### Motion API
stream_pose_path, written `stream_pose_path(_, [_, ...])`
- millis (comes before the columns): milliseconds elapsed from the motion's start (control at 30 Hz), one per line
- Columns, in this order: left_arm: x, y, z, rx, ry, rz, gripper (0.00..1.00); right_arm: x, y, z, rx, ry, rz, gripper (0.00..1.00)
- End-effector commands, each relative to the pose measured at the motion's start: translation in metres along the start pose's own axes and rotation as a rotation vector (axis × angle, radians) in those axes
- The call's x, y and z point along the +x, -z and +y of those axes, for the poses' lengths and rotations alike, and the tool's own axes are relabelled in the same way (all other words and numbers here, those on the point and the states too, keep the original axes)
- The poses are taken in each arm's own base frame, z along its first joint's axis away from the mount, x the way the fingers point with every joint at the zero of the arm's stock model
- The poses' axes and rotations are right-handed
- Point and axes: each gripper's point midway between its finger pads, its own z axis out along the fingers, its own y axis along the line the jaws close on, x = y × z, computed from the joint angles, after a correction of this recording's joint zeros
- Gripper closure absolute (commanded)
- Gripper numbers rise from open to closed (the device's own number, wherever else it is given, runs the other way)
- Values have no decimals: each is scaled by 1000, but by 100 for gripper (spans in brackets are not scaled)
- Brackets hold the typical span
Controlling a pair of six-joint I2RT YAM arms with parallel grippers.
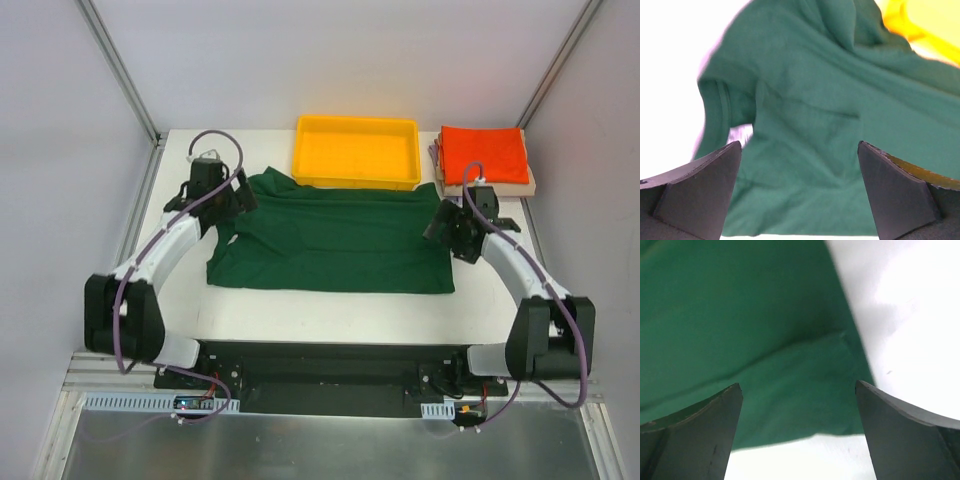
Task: Fold and stack the t-shirts
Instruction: Fold the flattened tshirt in 1/3 of the way
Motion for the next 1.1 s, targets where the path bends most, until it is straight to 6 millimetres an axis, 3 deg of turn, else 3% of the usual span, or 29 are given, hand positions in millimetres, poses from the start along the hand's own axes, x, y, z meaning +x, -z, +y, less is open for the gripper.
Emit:
stream_pose_path(0, [53,37,-13,152,133,122,1,51,16,33,-231,108,73,4])
stream_pose_path(133, [102,30,-6,185,166,237,1,74,-2,39,-237,175,147,4])
stream_pose_path(233, [130,17,13,106,181,302,1,81,-20,29,-169,171,177,4])
stream_pose_path(367, [161,12,27,63,202,382,1,102,-27,11,-114,147,229,4])
stream_pose_path(500, [197,22,46,24,232,432,1,126,-24,-12,-57,141,267,4])
stream_pose_path(667, [233,55,62,17,330,441,1,153,-4,-38,-2,85,302,4])
stream_pose_path(767, [246,76,82,-70,386,423,1,167,9,-53,39,52,311,4])
stream_pose_path(867, [242,94,96,-128,407,357,1,175,20,-62,49,34,305,4])
stream_pose_path(1000, [225,103,83,-35,423,277,1,162,35,-51,-51,86,212,4])
stream_pose_path(1067, [216,109,72,21,408,266,1,143,51,-30,-137,134,136,4])
